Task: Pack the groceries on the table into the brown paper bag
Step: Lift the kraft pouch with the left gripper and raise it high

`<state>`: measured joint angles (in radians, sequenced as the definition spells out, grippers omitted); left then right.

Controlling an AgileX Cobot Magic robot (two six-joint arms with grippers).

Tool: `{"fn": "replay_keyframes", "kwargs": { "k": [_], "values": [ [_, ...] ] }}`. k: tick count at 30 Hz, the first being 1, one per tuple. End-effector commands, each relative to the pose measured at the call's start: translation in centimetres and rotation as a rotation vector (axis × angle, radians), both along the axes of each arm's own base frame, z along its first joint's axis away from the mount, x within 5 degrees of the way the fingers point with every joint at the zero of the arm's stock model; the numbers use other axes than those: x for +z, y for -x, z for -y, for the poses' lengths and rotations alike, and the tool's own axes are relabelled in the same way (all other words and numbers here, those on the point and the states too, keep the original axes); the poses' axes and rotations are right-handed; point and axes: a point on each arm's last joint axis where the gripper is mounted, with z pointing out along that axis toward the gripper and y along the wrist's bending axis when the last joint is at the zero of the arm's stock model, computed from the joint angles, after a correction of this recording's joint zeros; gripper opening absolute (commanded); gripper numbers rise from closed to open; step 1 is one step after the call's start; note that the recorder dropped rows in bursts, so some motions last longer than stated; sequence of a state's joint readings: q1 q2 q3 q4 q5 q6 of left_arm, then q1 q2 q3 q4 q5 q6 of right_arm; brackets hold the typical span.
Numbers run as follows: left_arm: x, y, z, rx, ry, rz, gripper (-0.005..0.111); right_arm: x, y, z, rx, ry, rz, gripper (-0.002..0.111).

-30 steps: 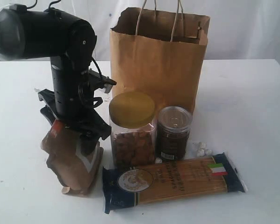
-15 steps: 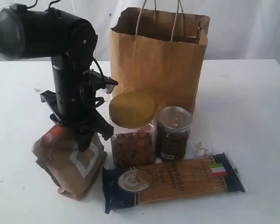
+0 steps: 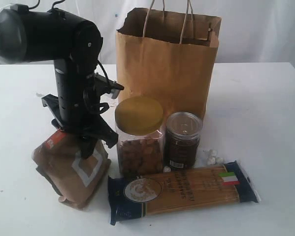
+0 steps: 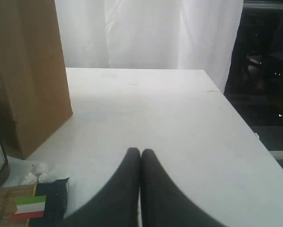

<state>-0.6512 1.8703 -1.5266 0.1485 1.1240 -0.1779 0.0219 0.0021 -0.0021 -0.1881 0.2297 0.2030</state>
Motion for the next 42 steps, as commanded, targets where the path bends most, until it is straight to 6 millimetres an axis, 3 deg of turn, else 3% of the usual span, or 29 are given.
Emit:
{"fn": "replay_keyframes", "kwargs": {
  "k": [1, 20, 35, 39, 42],
  "values": [
    [0.4, 0.3, -1.2, -0.050, -0.126, -0.022, 0.000, 0.0, 0.0, 0.0, -0.003, 0.011, 0.007, 0.000],
    [8.1, 2.8, -3.8, -0.057, -0.042, 0.191, 0.000, 0.0, 0.0, 0.0, -0.003, 0.011, 0.007, 0.000],
    [11.0, 4.8, -4.7, -0.079, 0.057, 0.234, 0.000, 0.0, 0.0, 0.0, -0.003, 0.011, 0.007, 0.000],
    [11.6, 4.8, -5.4, -0.177, -0.002, 0.279, 0.000, 0.0, 0.0, 0.0, -0.003, 0.011, 0.007, 0.000],
    [14.2, 3.9, -6.7, -0.188, -0.125, 0.439, 0.000, 0.0, 0.0, 0.0, -0.003, 0.011, 0.007, 0.000]
  ]
}}
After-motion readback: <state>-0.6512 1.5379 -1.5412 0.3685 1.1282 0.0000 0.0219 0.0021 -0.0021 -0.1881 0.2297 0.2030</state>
